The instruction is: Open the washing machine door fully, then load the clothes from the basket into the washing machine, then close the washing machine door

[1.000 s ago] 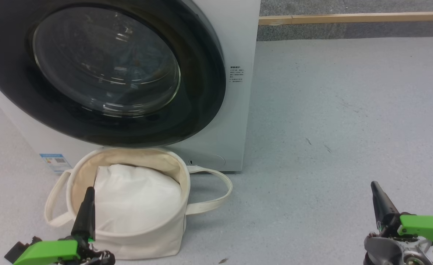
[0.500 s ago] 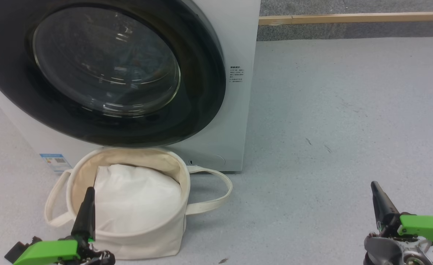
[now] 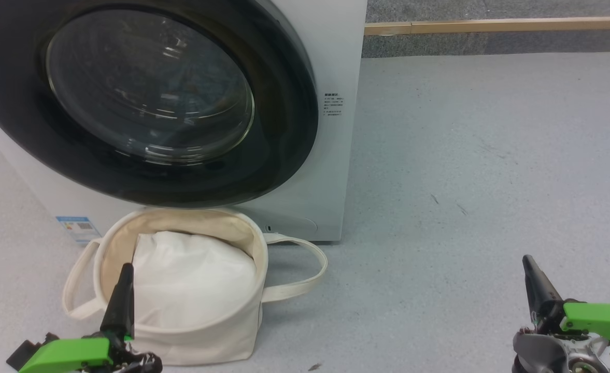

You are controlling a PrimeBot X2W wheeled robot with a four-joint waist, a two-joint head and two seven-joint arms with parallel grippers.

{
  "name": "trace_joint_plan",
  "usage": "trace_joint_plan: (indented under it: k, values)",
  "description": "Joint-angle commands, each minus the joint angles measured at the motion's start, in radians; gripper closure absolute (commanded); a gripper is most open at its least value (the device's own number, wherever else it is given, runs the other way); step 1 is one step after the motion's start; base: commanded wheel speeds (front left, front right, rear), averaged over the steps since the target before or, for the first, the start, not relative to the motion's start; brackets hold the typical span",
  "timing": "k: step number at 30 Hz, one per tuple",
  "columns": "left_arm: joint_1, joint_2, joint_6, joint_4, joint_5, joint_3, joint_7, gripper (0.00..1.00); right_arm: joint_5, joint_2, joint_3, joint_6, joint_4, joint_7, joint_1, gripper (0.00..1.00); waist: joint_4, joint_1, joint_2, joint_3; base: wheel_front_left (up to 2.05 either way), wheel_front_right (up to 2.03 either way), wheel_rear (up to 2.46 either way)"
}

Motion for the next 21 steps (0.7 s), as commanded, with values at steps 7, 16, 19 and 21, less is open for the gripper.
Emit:
trace_joint_plan:
  k: [7,16,19,21]
  values:
    - [-0.028,0.006,-0.001,-0.037,-0.002,0.035,0.009,1.0,0.004,-0.004,0.021,0.0,-0.038,0.009,-0.024,1.0,0.0,0.0,-0.0001,0.0,0.0,0.0,0.0]
    - [-0.028,0.006,-0.001,-0.037,-0.002,0.035,0.009,1.0,0.004,-0.004,0.021,0.0,-0.038,0.009,-0.024,1.0,0.0,0.0,-0.0001,0.0,0.0,0.0,0.0]
    - [-0.028,0.006,-0.001,-0.037,-0.002,0.035,0.009,1.0,0.004,-0.004,0.021,0.0,-0.038,0.009,-0.024,1.0,0.0,0.0,-0.0001,0.0,0.0,0.0,0.0]
    - [-0.028,0.006,-0.001,-0.037,-0.002,0.035,0.009,1.0,0.004,-0.004,0.021,0.0,-0.038,0.009,-0.024,1.0,0.0,0.0,-0.0001,0.0,0.0,0.0,0.0]
